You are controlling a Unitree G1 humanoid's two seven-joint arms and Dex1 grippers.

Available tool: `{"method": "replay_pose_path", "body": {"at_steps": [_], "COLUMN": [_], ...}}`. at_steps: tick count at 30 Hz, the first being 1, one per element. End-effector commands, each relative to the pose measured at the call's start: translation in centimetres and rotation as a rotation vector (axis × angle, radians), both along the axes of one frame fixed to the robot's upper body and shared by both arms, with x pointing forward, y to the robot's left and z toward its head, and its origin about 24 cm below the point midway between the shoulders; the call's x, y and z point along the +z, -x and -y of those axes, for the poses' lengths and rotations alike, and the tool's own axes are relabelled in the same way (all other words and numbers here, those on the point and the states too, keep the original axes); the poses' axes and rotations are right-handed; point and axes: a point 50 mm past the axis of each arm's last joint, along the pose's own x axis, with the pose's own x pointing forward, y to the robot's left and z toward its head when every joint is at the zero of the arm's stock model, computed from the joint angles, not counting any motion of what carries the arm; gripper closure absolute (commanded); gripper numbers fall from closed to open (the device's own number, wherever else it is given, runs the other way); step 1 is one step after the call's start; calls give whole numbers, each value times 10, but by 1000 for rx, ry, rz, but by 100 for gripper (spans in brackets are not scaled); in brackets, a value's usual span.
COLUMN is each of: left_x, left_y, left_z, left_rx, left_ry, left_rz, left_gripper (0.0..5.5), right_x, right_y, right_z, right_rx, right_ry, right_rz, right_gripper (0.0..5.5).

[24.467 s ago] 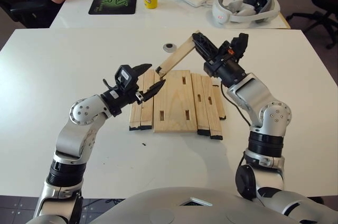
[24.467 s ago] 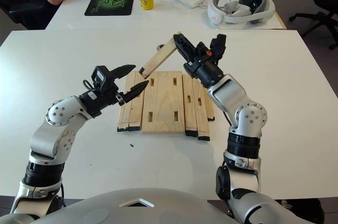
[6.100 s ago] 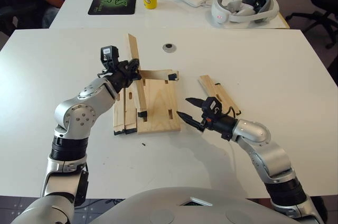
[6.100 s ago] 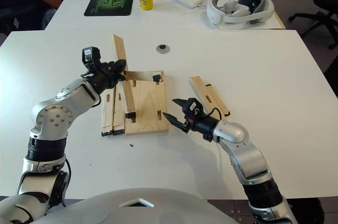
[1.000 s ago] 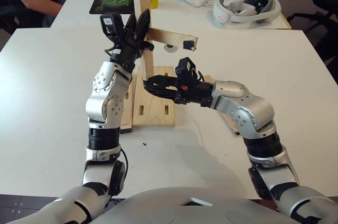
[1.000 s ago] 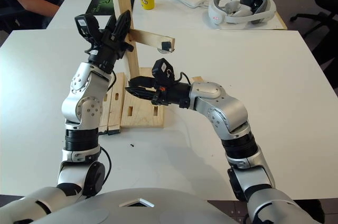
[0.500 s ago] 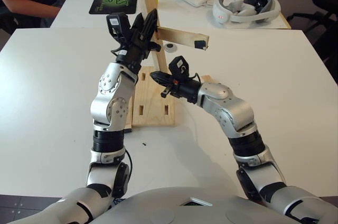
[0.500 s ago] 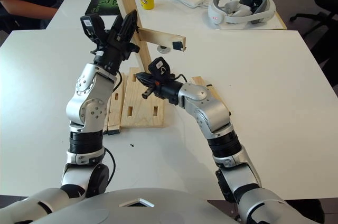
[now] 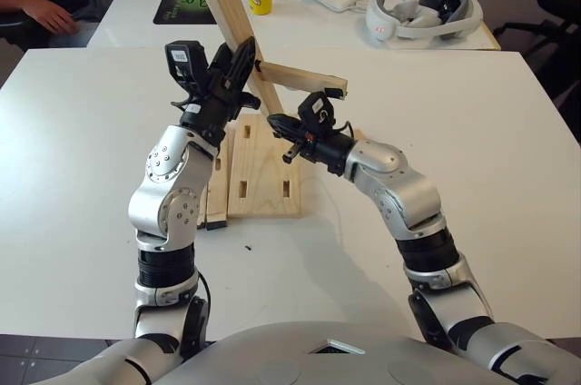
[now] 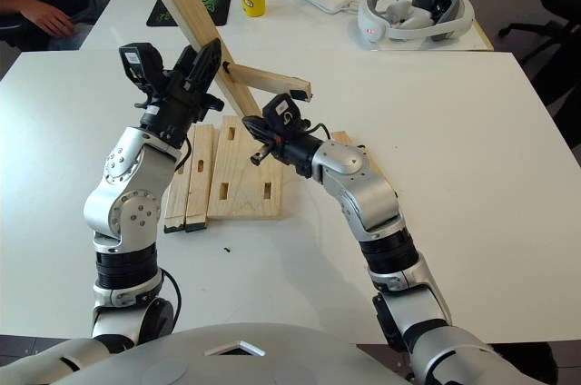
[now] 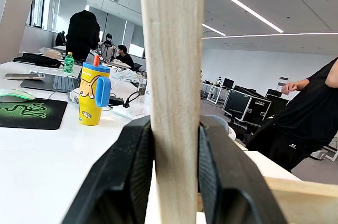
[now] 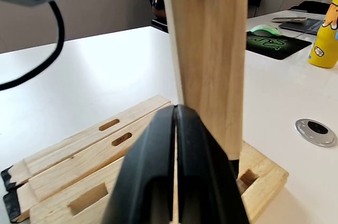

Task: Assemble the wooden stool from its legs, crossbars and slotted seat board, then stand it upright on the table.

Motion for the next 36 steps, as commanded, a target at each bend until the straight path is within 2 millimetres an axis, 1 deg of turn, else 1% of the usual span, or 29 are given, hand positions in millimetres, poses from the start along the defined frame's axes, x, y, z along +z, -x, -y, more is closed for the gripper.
{"method": "replay_pose_path", "body": {"at_steps": [1,3,5,7,9,10,12,15,20,23,26,28,30,34,36], "left_x": [10,14,16,15,12,10,8,0,-12,-21,-32,-36,-36,-25,-24], "left_y": [5,6,9,21,31,35,41,44,49,57,63,64,62,58,58], "left_z": [-10,-16,-23,-36,-44,-47,-50,-52,-54,-57,-54,-54,-55,-55,-53], "left_rx": [22,33,43,64,71,73,74,84,157,205,197,203,223,269,275], "left_ry": [-12,-14,-14,-18,-34,-44,-50,-51,-36,-20,20,48,72,96,106], "left_rz": [30,32,21,-12,-66,-96,-149,-218,-286,-325,-382,-407,-405,-338,-323], "left_gripper": [444,444,444,444,444,444,444,444,444,444,444,444,444,444,444], "right_x": [-3,-6,-10,-15,-19,-20,-21,-23,-26,-25,-26,-26,-26,-26,-26], "right_y": [16,18,13,1,-10,-14,-18,-18,-17,-16,-16,-17,-17,-15,-15], "right_z": [16,29,44,59,70,74,79,83,86,86,84,83,82,79,78], "right_rx": [84,77,17,-97,-232,-312,-419,-515,-575,-591,-583,-573,-563,-544,-538], "right_ry": [41,65,94,126,144,136,115,89,78,86,97,100,104,101,100], "right_rz": [-2,-8,-12,-1,18,29,45,56,63,85,96,99,100,98,96], "right_gripper": [550,550,550,550,550,550,550,550,550,550,550,550,550,550,550]}}
